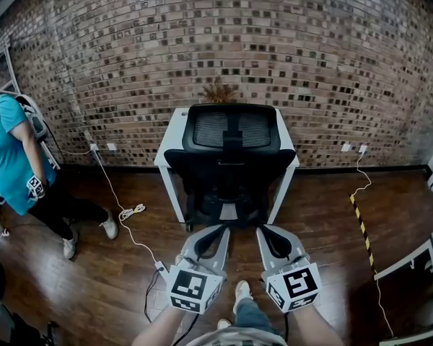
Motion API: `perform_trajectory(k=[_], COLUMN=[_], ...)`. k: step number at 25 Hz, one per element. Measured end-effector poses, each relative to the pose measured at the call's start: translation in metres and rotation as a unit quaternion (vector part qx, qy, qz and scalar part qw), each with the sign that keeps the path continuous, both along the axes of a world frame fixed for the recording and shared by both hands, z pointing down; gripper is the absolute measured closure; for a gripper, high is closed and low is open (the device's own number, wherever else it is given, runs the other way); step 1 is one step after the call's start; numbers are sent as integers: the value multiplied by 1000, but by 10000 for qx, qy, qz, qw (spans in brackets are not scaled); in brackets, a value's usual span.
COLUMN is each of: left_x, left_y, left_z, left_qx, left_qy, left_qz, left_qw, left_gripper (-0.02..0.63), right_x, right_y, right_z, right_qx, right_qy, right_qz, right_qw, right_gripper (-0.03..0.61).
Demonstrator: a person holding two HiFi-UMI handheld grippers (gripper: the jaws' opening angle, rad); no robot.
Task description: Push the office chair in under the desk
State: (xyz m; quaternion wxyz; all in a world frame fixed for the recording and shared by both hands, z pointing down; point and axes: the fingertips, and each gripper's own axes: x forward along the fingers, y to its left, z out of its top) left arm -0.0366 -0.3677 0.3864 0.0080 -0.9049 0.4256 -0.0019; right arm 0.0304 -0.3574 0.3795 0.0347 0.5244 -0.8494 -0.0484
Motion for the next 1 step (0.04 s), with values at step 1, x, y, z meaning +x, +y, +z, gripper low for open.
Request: perform_trajectory(k=[1], left_x=[1], left_y=[1], left_z=[1], left_qx=[-3], left_qy=[-6], left_qz=[8], left_qw=[10000], left_gripper=[597], right_x=[0], right_y=[1], right_z=[0], right_qx=[2], right_qy=[4], right_qz=[0], right_qw=[10000], right_gripper=[575])
